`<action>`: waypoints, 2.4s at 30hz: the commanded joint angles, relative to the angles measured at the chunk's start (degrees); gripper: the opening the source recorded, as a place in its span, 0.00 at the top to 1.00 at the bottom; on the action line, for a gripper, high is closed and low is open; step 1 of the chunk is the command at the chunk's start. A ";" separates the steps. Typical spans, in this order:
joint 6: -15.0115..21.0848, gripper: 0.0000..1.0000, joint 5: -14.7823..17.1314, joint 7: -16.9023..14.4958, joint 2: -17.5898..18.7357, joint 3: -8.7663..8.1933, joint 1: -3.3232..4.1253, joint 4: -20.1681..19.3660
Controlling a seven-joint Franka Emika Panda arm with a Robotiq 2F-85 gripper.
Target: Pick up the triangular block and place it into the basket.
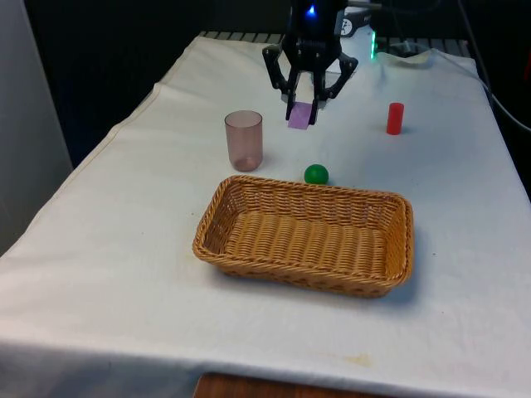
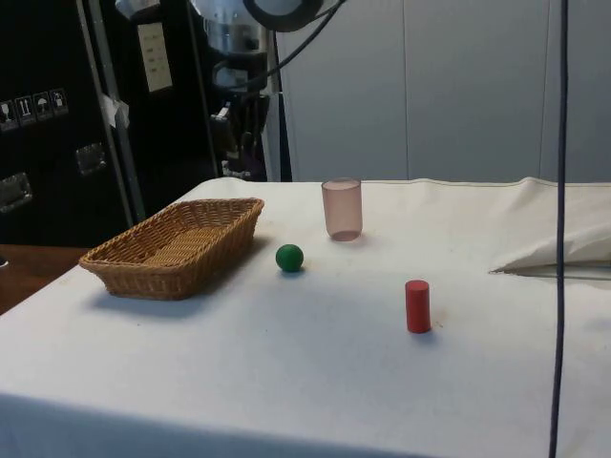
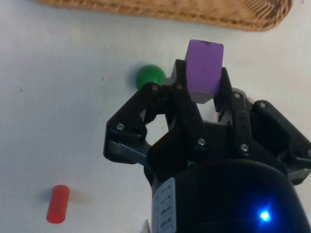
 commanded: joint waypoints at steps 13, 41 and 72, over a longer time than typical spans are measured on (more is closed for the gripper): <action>-0.34 0.66 2.29 -0.97 8.71 0.40 -0.92 9.68; 4.64 0.66 4.01 -0.52 25.15 0.57 -1.20 20.80; 7.45 0.00 7.91 -0.57 31.86 0.00 -0.97 27.16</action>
